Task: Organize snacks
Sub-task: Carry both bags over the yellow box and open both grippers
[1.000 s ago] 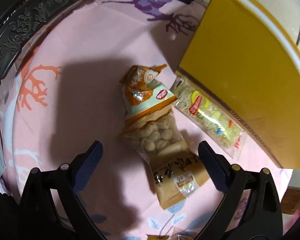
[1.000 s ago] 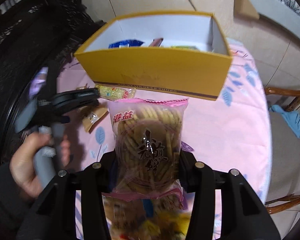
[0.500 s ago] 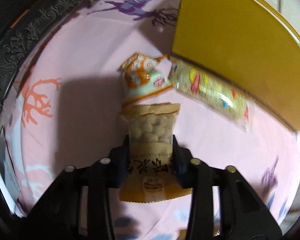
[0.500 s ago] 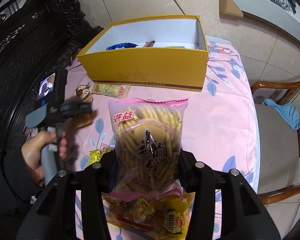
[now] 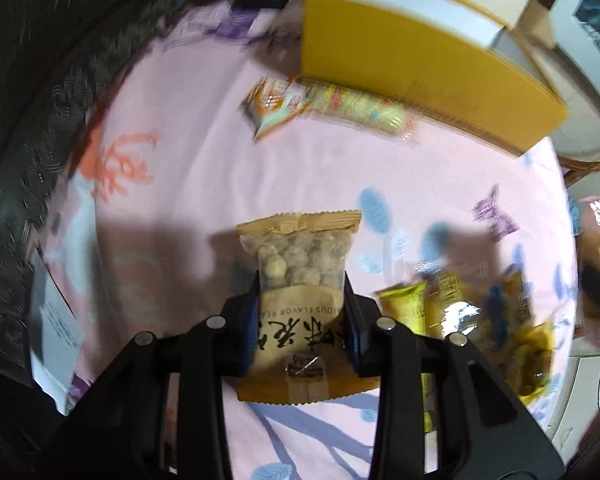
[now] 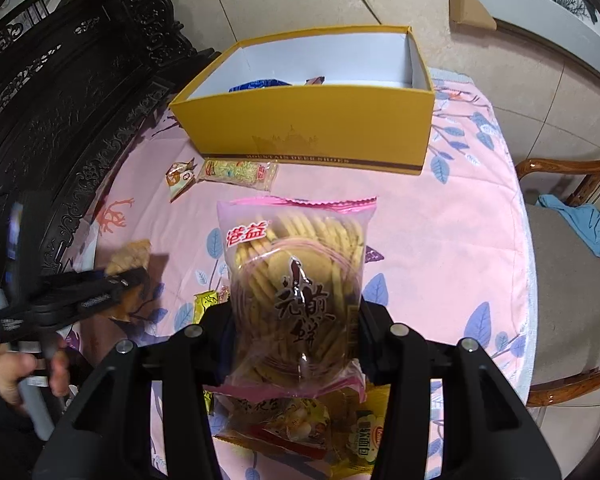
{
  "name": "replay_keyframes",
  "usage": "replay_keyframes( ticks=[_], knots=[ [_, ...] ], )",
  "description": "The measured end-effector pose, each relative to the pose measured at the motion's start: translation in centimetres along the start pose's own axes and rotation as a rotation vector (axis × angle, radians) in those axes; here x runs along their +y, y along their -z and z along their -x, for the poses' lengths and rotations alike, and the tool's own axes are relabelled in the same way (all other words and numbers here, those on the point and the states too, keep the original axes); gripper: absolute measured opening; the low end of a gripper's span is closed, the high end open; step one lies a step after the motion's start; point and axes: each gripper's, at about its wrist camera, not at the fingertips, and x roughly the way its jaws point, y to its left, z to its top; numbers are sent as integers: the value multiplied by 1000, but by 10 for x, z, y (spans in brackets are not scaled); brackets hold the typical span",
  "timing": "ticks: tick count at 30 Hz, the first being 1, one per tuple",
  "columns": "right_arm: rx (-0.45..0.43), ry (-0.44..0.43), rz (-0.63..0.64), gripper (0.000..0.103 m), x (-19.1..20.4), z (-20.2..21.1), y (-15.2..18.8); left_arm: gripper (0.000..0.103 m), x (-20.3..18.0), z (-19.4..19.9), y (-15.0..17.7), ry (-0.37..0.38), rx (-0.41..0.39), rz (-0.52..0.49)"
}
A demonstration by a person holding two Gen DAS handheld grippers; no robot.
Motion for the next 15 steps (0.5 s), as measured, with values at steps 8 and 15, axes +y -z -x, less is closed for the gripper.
replay_keyframes(
  ticks=[8, 15],
  knots=[
    [-133, 13, 68, 49, 14, 18, -80, 35, -57, 49, -104, 41, -173, -51],
    [-249, 14, 62, 49, 13, 26, -183, 35, -98, 62, -197, 37, -240, -80]
  ],
)
